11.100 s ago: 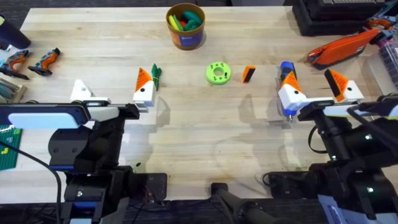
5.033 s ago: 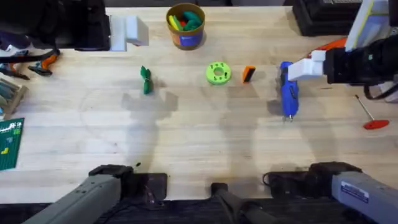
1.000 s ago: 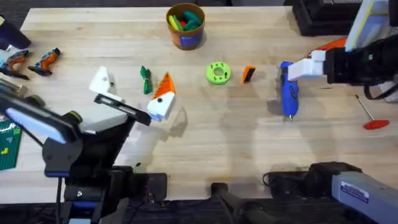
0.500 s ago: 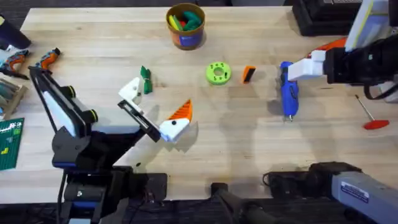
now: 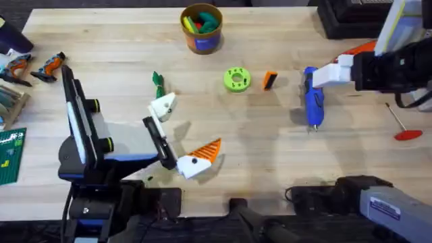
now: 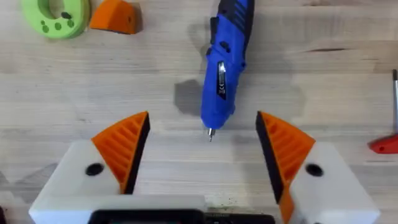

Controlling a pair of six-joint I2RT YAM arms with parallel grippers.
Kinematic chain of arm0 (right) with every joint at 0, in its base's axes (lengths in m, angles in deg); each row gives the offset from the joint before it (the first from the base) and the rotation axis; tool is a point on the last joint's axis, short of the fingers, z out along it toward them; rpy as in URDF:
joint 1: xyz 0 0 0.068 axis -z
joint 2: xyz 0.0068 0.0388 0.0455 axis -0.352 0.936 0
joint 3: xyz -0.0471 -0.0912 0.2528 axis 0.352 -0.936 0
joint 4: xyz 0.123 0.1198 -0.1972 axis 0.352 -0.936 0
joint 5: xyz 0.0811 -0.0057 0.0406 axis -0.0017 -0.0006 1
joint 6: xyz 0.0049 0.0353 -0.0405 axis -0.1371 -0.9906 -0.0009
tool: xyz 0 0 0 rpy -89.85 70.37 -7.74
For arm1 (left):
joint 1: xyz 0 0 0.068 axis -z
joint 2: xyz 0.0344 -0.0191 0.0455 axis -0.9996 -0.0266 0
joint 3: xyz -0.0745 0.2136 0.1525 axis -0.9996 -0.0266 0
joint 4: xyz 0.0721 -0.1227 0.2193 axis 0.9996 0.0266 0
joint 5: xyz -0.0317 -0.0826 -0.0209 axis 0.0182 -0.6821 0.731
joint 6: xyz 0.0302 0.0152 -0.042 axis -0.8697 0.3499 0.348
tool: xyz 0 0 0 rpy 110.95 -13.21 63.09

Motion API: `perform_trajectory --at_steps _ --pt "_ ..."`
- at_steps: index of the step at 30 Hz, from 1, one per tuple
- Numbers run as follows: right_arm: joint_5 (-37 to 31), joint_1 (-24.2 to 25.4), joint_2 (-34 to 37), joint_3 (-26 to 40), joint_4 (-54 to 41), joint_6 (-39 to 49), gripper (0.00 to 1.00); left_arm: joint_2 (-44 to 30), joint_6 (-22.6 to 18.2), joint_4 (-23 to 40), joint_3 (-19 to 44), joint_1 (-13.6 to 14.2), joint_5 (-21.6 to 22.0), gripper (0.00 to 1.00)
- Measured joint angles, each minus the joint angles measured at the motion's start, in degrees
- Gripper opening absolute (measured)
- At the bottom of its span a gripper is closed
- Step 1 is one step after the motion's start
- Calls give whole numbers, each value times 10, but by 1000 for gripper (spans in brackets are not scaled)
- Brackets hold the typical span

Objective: Pick up the gripper from the table and insert it into the empty holder that is missing its gripper. Then pick up a screw, insert it into the mounting hole, and use the screwdriver to tighten it. Finally, clean up the table by picking up the vegetable and placing it into the bucket.

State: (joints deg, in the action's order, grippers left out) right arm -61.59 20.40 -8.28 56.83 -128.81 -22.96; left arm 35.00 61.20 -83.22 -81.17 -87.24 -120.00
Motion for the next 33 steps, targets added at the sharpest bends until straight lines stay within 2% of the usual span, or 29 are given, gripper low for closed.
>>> perform_trajectory --at_steps 7,23,33 --pt "0 0 0 0 0 0 990 0 0 3 0 0 -23 985" --pt "0 0 0 0 0 0 990 0 1 3 0 0 -26 985" --pt "0 0 0 0 0 0 990 0 1 3 0 -21 -28 986"
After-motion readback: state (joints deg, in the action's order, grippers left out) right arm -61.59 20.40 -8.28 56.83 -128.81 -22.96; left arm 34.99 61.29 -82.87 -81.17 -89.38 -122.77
